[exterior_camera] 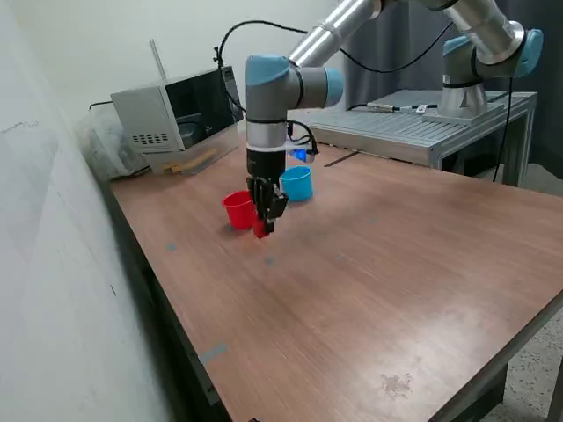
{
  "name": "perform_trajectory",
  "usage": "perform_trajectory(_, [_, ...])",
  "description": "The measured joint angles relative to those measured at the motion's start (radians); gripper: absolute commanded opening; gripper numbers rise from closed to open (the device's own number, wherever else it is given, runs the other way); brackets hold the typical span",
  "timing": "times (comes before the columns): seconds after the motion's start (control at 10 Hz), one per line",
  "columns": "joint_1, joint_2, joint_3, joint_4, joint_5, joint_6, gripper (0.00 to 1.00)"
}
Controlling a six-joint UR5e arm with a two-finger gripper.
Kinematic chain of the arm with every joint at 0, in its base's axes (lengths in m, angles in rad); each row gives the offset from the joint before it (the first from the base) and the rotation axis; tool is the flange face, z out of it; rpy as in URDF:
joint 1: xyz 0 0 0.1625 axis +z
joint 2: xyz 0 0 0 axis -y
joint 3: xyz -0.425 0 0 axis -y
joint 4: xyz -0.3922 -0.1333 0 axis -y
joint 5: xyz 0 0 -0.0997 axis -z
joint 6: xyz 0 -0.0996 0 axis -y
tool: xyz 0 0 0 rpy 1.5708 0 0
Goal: Place red objects in the red bin, and blue objects in the blue bin.
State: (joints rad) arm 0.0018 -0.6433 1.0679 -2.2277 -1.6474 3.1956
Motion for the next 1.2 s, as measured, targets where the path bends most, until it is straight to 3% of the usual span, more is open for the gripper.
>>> perform_trajectory(0.2, [-0.030, -0.126, 0.066, 0.010, 0.000, -0.035, 0.00])
perform_trajectory(0.5, [-0.167, -0.235, 0.132, 0.064, -0.001, -0.083, 0.00])
perform_trajectory(0.8, [-0.251, -0.227, 0.151, 0.077, 0.001, -0.112, 0.00])
perform_trajectory(1.2, [-0.256, -0.149, 0.151, 0.067, 0.004, -0.120, 0.00])
